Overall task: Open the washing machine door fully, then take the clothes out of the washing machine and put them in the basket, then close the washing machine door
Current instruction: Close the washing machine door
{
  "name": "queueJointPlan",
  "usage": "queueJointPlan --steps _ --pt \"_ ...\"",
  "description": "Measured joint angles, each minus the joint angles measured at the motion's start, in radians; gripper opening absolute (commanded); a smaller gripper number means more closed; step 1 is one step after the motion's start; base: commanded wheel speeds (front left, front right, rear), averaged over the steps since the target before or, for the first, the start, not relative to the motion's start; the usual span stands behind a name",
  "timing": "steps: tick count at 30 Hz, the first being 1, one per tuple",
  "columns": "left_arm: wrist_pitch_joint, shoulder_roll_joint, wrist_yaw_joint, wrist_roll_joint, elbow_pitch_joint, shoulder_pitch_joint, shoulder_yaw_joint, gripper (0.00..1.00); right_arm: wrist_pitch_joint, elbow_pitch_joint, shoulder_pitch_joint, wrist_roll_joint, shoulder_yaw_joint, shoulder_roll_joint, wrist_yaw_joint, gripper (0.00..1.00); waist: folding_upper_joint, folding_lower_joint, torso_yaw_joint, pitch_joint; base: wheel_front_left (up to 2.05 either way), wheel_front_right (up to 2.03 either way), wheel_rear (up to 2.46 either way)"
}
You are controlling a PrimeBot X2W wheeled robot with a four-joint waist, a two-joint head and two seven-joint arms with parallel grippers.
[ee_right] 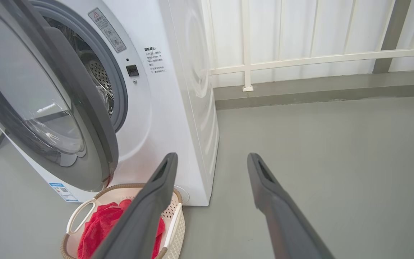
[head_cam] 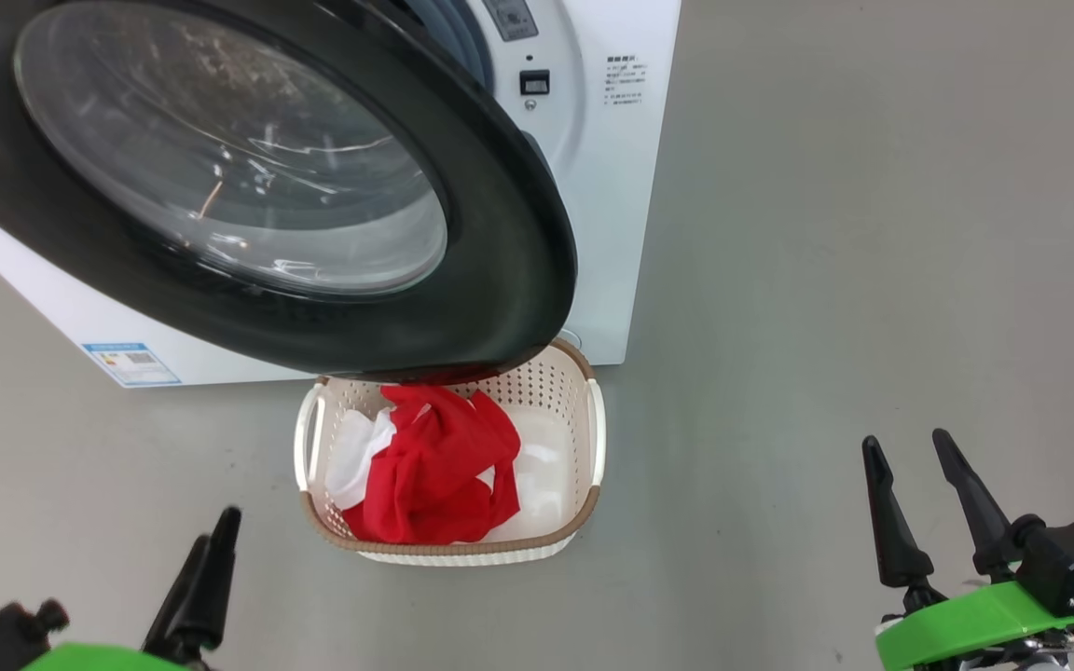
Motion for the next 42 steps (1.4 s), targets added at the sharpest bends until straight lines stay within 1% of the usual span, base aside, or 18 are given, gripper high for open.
queueJointPlan --steps 3,7,8,11,13,15,19,20,23,27,30,42 --pt "-0.074 0.035 0.000 0.054 0.038 0.011 -0.052 1.00 0.000 -0.001 0.012 -0.001 -0.003 0.000 0.000 1.00 0.0000 0.0000 0.004 -0.008 0.00 0.00 0.00" --pt "-0.105 0.057 0.000 0.157 0.089 0.016 -0.086 1.00 0.000 -0.001 0.020 -0.001 -0.012 0.001 0.000 1.00 0.0000 0.0000 0.007 -0.019 0.00 0.00 0.00" --pt "-0.105 0.053 0.000 0.198 0.096 0.016 -0.067 1.00 0.000 -0.003 0.022 -0.001 -0.017 0.001 0.000 1.00 0.0000 0.0000 0.009 -0.021 0.00 0.00 0.00" --pt "-0.105 0.038 0.000 0.379 0.095 0.016 0.034 1.00 0.000 -0.006 0.038 -0.001 -0.031 0.001 0.000 1.00 0.0000 0.0000 0.015 -0.026 0.00 0.00 0.00" --pt "-0.105 0.014 0.000 0.504 0.087 0.018 0.106 1.00 0.000 -0.006 0.040 -0.001 -0.037 0.001 0.000 1.00 0.0000 0.0000 0.017 -0.029 0.00 0.00 0.00" --pt "-0.105 -0.023 0.000 0.609 0.062 0.026 0.169 1.00 0.000 -0.007 0.040 -0.001 -0.042 0.001 0.000 1.00 0.0000 0.0000 0.019 -0.031 0.00 0.00 0.00" --pt "-0.105 -0.095 0.000 0.825 -0.004 0.079 0.263 1.00 0.000 -0.010 0.040 -0.001 -0.055 0.002 0.000 1.00 0.0000 0.0000 0.020 -0.037 0.00 0.00 0.00" --pt "-0.105 -0.124 0.000 0.913 -0.034 0.098 0.306 1.00 0.000 -0.011 0.040 0.000 -0.059 0.002 0.000 1.00 0.0000 0.0000 0.020 -0.040 0.00 0.00 0.00" --pt "-0.105 -0.156 0.000 1.024 -0.074 0.114 0.341 1.00 0.000 -0.012 0.040 0.001 -0.060 0.002 0.000 1.00 0.0000 0.0000 0.019 -0.042 0.00 0.00 0.00" --pt "-0.105 -0.192 0.000 1.098 -0.074 0.144 0.343 1.00 0.000 -0.011 0.041 0.001 -0.062 0.002 0.000 1.00 0.0000 0.0000 0.020 -0.048 0.00 0.00 0.00" --pt "-0.105 -0.208 0.000 1.116 -0.059 0.157 0.345 1.00 0.000 -0.011 0.045 0.001 -0.062 0.002 0.000 1.00 0.0000 0.0000 0.021 -0.052 0.00 0.00 0.00" --pt "-0.105 -0.216 0.000 1.124 -0.040 0.159 0.344 1.00 0.000 -0.008 0.061 0.001 -0.062 0.002 0.000 1.00 0.0000 0.0000 0.022 -0.057 0.00 0.00 0.00"
